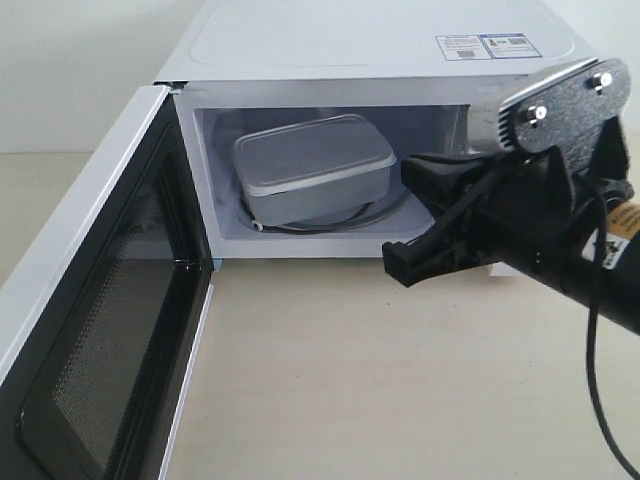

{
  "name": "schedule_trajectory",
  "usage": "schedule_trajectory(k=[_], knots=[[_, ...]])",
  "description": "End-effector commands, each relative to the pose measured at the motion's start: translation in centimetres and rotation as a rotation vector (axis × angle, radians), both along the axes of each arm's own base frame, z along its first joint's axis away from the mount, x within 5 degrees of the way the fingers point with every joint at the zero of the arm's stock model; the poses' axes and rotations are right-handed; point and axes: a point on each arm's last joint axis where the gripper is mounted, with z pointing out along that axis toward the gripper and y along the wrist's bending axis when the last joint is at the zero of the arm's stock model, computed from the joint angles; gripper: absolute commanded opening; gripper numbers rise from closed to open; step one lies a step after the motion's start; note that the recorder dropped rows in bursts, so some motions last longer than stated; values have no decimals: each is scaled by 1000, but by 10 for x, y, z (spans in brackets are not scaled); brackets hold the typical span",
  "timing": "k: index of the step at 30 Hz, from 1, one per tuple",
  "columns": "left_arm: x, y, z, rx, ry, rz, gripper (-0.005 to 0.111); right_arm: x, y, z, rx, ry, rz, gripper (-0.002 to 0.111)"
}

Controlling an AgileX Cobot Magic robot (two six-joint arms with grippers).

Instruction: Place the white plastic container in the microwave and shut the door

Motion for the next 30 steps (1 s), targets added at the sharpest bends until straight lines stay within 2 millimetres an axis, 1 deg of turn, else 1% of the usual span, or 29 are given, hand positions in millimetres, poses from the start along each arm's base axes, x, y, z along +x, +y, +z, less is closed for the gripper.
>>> schedule_trajectory(k=[1,4,7,9,11,13,15,19,22,27,29,30], knots=[[0,0,-1,-7,4,3,4,-19,-14,30,49,-64,0,0],[0,0,-1,-7,1,3,4,-37,-36,46,52,-47,-30,0],[0,0,-1,-7,1,3,4,-55,-63,54,37,13,-107,0],[0,0,-1,-7,1,3,4,-65,-80,55,39,60,-184,0],[0,0,-1,-7,1,3,4,-76,-96,59,53,64,-270,0],[0,0,-1,-7,1,3,4,-87,-108,59,73,35,-343,0],[0,0,-1,-7,1,3,4,-96,-116,55,81,8,-400,0],[0,0,-1,-7,1,3,4,-111,-124,34,94,-54,-477,0],[0,0,-1,-7,1,3,4,-121,-126,8,98,-77,-489,0],[0,0,-1,-7,1,3,4,-132,-126,-37,87,-32,-493,0],[0,0,-1,-7,1,3,4,-135,-126,-45,89,-41,-494,0],[0,0,-1,-7,1,3,4,-137,-126,-44,93,-64,-494,0]])
